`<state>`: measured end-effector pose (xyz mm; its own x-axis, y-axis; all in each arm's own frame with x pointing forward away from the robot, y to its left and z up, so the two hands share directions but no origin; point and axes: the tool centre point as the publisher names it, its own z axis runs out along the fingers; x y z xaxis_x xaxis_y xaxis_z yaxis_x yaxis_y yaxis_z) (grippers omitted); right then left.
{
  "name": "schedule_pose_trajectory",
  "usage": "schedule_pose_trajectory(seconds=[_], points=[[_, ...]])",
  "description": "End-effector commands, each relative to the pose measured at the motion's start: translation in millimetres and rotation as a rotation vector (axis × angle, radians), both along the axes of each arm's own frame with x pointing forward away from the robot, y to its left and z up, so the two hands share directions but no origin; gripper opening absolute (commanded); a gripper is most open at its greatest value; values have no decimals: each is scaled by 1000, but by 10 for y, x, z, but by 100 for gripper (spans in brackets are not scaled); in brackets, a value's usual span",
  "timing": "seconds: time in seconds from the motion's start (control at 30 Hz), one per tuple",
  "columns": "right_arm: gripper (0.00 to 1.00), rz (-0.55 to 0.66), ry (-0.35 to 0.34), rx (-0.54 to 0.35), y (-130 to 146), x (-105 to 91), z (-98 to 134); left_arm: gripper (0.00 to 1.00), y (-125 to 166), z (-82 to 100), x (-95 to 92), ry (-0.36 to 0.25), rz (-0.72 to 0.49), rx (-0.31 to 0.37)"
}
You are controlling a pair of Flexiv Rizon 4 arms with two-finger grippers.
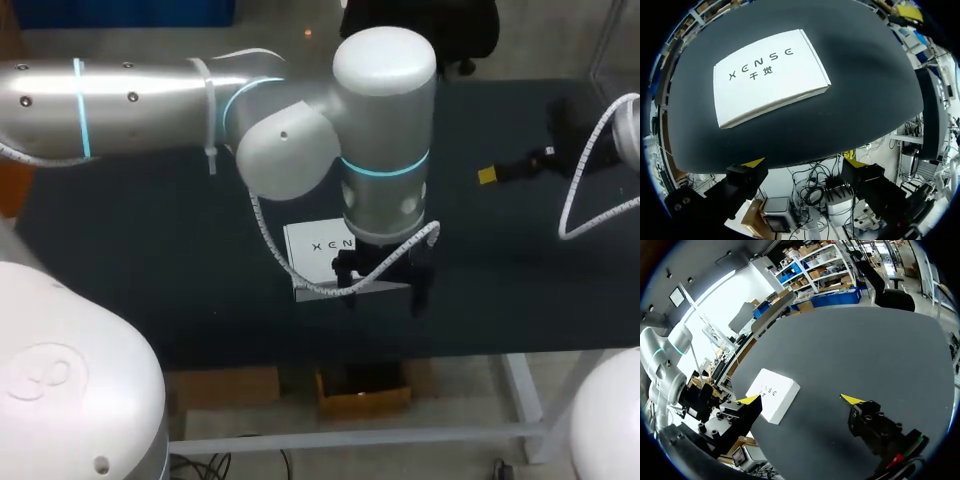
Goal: Assemble the packaging by folding the flat box into shape, placing the metal phone stand inside, and closing the box properly
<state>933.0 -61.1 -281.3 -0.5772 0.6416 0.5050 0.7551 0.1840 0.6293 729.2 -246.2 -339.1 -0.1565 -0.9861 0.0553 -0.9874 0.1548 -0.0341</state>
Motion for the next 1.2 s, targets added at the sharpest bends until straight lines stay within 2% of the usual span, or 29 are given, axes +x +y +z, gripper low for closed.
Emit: schedule_pose_trajectory(seconds=[0.03,0.13,0.23,0.47,0.77,1.0,1.2], points=[[100,-34,-170,148,-141,38,-87,100,-83,-142,-15,-26,100,52],[100,-12,-243,165,-197,99,-81,100,-91,-208,-9,-36,181,55],[100,5,-306,177,-238,155,-67,100,-90,-254,-3,-33,206,41],[100,45,-439,167,-247,250,-34,100,-55,-375,104,-37,264,56],[100,72,-527,80,-168,317,55,100,55,-412,236,-39,291,61],[100,-34,-566,-70,-114,327,100,100,128,-463,320,-30,323,61],[100,-65,-575,-74,-148,369,93,100,169,-492,366,-25,335,53]])
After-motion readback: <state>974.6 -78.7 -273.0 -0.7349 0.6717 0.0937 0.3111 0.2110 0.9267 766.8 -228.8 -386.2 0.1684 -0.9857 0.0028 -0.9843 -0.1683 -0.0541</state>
